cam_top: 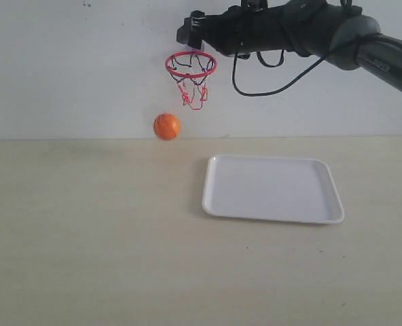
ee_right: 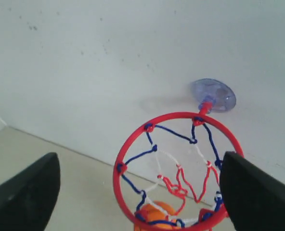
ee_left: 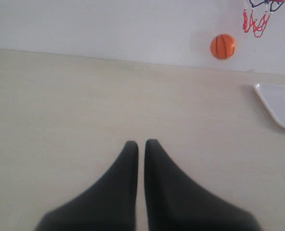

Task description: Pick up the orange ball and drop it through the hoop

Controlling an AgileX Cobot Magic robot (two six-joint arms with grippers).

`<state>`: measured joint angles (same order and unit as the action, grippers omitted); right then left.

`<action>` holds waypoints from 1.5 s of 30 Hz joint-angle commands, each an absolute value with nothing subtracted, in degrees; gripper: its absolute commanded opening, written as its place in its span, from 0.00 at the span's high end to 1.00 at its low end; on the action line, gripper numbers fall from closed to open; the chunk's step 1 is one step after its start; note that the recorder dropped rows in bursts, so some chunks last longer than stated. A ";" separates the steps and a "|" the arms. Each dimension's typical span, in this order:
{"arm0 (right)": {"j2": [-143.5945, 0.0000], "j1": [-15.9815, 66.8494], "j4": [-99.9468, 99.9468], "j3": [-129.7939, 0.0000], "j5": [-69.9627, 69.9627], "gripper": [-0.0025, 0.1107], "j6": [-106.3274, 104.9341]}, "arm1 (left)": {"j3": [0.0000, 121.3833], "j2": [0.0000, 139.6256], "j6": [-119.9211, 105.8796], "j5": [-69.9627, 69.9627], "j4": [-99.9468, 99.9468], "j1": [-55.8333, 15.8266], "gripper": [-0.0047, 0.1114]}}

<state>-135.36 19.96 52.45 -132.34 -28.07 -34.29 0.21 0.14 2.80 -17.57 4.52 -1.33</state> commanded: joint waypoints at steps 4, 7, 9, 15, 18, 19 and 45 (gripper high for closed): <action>-133.05 19.05 29.60 -132.74 -43.24 0.37 -20.15 | 0.00 0.00 2.52 -17.44 4.45 -1.23 0.92; -133.05 17.49 26.72 -132.63 -51.30 0.52 -19.97 | 0.00 0.00 2.52 -17.44 4.45 -1.23 0.92; -132.93 15.97 27.58 -132.63 -56.41 0.59 -19.97 | 0.00 0.00 2.52 -17.44 4.45 -1.23 0.92; -132.69 11.66 37.28 -132.63 -69.32 0.87 -20.48 | 0.00 0.00 2.52 -17.44 4.45 -1.23 0.92; -131.98 11.18 37.45 -132.63 -69.96 0.98 -20.85 | 0.00 0.00 2.52 -17.44 4.45 -1.23 0.92; -131.70 11.18 37.16 -132.63 -69.96 0.98 -20.55 | 0.00 0.00 2.52 -17.44 4.45 -1.23 0.92; -79.31 18.87 47.50 -39.34 -36.02 0.98 -26.05 | 0.00 0.00 2.52 -17.44 4.45 -1.23 0.92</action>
<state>-83.03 17.96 46.54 -43.85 -38.94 -25.40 0.21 0.14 2.80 -17.57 4.52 -1.33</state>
